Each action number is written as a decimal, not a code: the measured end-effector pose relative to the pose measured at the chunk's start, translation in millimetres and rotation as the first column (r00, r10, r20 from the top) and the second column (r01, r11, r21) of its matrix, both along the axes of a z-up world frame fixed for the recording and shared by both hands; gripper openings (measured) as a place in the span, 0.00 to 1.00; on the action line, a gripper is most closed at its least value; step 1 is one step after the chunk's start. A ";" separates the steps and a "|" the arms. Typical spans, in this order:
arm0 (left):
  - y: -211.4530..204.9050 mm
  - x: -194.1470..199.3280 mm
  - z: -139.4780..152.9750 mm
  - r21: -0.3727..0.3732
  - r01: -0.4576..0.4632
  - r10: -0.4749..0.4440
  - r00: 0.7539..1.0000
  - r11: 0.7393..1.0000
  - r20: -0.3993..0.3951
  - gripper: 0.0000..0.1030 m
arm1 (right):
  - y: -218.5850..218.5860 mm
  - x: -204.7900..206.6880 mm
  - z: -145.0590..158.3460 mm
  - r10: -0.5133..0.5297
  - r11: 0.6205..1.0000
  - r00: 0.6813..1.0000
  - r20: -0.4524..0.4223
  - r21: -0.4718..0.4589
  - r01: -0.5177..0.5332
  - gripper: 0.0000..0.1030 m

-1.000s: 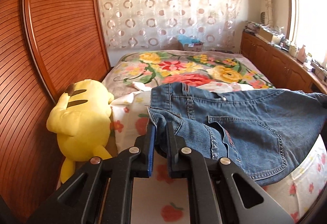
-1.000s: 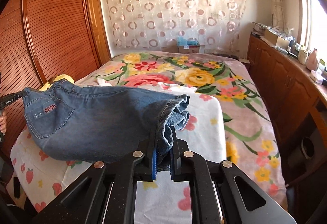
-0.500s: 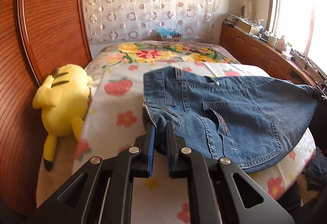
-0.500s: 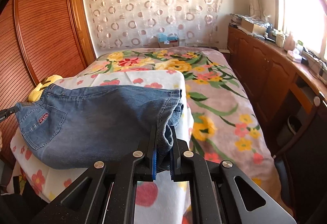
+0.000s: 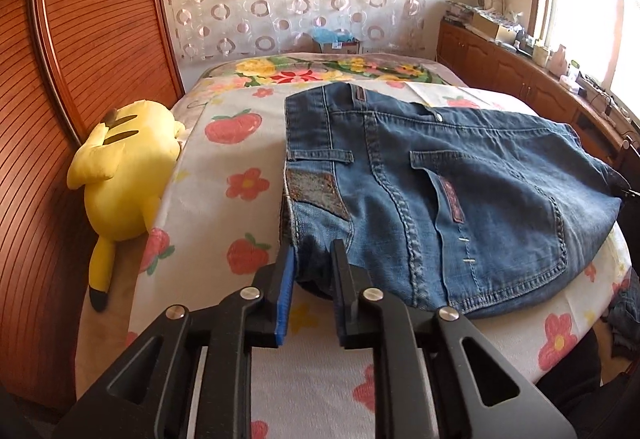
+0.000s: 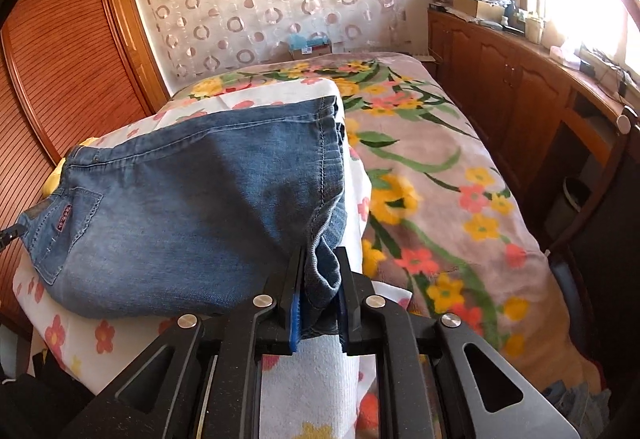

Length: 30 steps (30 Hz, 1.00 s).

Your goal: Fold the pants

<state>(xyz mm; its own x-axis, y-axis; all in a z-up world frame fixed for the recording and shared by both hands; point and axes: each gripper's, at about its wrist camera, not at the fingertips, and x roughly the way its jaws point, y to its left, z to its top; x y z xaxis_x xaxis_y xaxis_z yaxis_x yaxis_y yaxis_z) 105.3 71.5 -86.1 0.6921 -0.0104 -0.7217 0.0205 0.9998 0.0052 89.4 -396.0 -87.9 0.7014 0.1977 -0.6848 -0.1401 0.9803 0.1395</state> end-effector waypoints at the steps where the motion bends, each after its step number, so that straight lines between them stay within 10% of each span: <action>1: 0.4 -0.6 1.0 -0.005 0.005 -0.005 1.000 1.000 -0.003 0.20 | 0.6 1.7 -0.9 0.000 1.000 1.000 -0.006 -0.002 0.000 0.14; 14: -34.2 -3.6 17.5 -0.064 0.118 -0.116 0.993 0.991 0.039 0.76 | -3.5 2.4 -8.8 -0.003 1.000 1.000 0.005 -0.009 0.003 0.14; 30: -121.6 23.8 7.3 -0.089 0.265 -0.262 0.964 0.960 0.045 0.76 | -11.9 -13.0 -7.8 -0.008 1.000 1.000 0.003 0.001 0.008 0.26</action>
<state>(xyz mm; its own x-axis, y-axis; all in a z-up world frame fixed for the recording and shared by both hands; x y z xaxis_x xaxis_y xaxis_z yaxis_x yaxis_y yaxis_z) 129.2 -50.2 -78.8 0.6791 -0.2614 -0.6860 0.2843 0.9552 -0.0825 76.4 -407.9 -95.6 0.7051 0.1931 -0.6823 -0.1332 0.9811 0.1400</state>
